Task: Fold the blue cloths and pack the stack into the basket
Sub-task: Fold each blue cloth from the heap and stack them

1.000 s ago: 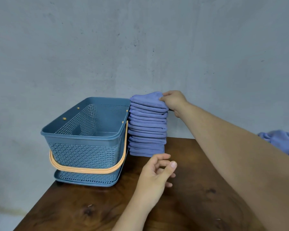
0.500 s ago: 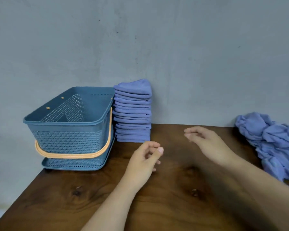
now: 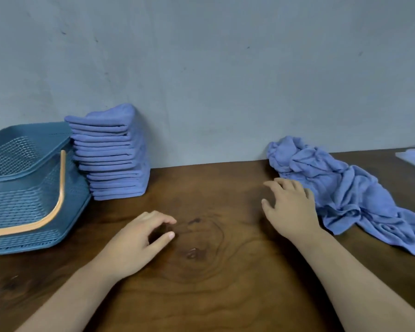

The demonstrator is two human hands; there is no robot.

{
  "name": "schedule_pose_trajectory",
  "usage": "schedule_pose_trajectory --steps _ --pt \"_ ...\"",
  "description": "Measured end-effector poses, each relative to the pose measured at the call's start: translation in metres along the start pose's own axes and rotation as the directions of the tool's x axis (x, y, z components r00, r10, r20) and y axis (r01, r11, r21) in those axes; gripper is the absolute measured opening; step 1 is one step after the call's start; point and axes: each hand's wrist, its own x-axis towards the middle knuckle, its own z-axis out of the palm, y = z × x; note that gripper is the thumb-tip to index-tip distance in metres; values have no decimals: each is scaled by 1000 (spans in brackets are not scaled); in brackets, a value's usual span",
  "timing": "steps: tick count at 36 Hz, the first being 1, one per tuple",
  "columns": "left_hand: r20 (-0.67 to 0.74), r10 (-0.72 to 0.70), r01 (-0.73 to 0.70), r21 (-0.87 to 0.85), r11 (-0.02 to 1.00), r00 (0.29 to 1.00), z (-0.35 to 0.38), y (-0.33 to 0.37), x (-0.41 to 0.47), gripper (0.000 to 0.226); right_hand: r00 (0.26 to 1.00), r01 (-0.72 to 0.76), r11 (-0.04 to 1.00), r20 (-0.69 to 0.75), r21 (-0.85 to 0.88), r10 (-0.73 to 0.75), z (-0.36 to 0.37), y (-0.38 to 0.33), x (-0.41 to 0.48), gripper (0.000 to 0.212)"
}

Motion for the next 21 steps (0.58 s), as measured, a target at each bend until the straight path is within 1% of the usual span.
schedule_pose_trajectory --steps 2,5,11,14,17,19,21 --pt "19 12 -13 47 999 1000 3 -1 3 25 997 -76 996 3 -46 76 0 7 2 50" --pt "25 22 -24 105 994 999 7 1 8 23 991 -134 986 -4 -96 134 0 17 8 56" --pt "-59 -6 18 208 978 998 20 15 25 12 969 -248 957 -46 -149 244 1 37 20 65" --pt "-103 -18 44 255 966 995 29 24 29 3 957 -287 945 -93 -157 275 -1 48 23 63" --pt "-128 -32 68 287 956 991 33 26 31 2 940 -337 929 -112 -156 322 -4 56 29 57" --pt "-138 -44 83 293 952 989 33 26 31 2 936 -349 923 -95 -161 338 -2 64 32 56" --pt "-142 -55 94 284 954 988 33 26 31 2 937 -346 923 -21 -169 348 2 73 34 61"
